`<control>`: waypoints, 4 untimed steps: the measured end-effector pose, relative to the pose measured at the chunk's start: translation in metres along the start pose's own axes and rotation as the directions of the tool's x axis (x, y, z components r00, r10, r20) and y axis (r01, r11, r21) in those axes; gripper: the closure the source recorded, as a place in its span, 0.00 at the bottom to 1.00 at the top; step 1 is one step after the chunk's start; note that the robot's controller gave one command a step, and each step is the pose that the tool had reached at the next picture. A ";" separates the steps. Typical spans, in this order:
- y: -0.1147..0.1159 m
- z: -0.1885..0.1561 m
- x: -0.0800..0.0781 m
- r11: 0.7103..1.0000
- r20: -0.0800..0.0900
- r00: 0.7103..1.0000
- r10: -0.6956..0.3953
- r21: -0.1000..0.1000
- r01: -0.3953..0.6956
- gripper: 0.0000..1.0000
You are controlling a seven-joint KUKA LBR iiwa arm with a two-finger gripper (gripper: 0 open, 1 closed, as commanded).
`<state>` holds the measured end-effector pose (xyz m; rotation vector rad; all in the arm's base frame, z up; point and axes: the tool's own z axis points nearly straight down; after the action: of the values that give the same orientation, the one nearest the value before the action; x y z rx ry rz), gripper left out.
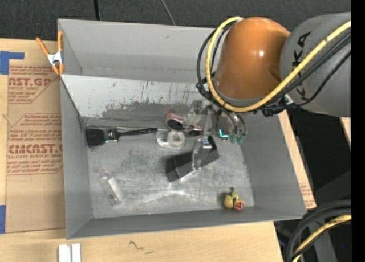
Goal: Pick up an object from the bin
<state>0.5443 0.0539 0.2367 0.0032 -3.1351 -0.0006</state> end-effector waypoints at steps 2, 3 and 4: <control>-0.002 0.010 -0.006 0.999 0.016 0.998 0.054 -0.002 -0.054 0.00; -0.016 0.059 -0.023 0.970 0.010 0.970 0.241 -0.003 -0.241 0.00; -0.010 0.151 -0.012 0.999 -0.001 0.999 -0.036 0.001 0.036 1.00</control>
Offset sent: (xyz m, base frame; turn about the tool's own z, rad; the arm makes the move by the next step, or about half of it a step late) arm 0.0125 -0.0075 -0.0644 0.1966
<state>0.5551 0.0443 0.0859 0.0596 -3.1333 0.0010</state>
